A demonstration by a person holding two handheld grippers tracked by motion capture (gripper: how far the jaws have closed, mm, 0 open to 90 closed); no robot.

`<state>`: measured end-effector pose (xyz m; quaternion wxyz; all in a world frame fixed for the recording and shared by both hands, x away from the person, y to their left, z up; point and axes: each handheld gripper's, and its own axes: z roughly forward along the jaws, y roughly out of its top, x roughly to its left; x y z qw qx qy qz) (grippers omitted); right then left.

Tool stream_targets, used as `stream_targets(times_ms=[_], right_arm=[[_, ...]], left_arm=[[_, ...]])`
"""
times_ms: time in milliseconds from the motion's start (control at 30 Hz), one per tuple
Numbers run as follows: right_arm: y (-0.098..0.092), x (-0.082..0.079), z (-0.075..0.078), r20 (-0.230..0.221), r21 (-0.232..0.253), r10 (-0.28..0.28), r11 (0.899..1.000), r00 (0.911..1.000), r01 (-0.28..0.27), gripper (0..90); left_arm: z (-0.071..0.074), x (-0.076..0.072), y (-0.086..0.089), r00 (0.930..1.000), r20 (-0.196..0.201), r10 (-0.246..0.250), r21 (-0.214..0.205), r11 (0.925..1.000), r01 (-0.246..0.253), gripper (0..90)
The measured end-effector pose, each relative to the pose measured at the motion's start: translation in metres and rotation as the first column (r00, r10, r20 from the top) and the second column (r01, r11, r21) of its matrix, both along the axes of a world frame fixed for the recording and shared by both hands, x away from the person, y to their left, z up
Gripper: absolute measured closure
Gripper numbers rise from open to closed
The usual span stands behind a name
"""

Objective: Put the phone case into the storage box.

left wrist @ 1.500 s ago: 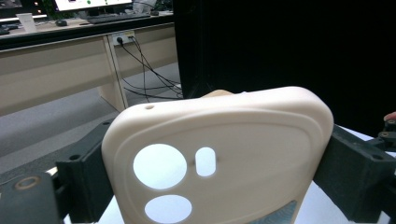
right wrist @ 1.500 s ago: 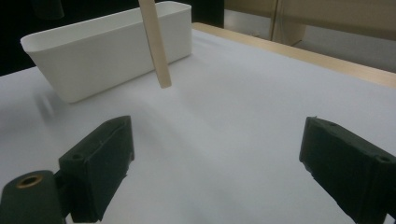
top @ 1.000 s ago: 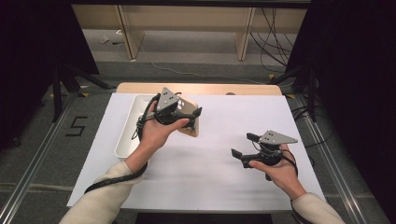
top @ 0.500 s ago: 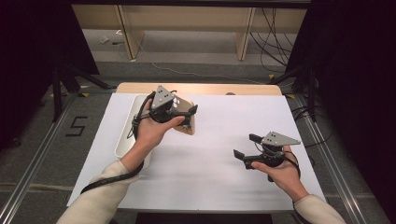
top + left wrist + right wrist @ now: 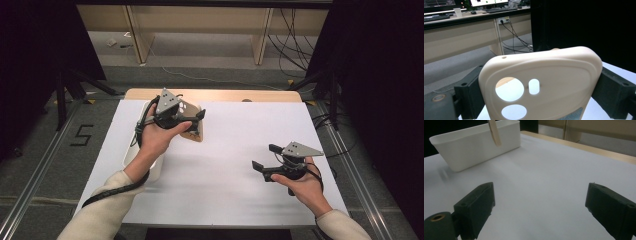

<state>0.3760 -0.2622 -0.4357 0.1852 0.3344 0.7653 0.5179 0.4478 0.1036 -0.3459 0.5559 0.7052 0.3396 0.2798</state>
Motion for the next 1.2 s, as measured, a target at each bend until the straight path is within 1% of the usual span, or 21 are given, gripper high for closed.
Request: stream_targets(times_ms=[433,1200], right_arm=[[-0.002,0.0,-0.001,-0.001,0.002,-0.008,1.0,1.0,0.008,9.5],[-0.002,0.0,-0.002,-0.006,-0.007,-0.008,1.0,1.0,0.008,9.5]], left_arm=[[0.006,0.004,0.015,0.9995,0.004,0.031,0.004,0.9995,-0.031,10.3],[0.014,0.007,0.033,0.9978,0.018,0.064,0.001,0.9979,-0.065,10.3]])
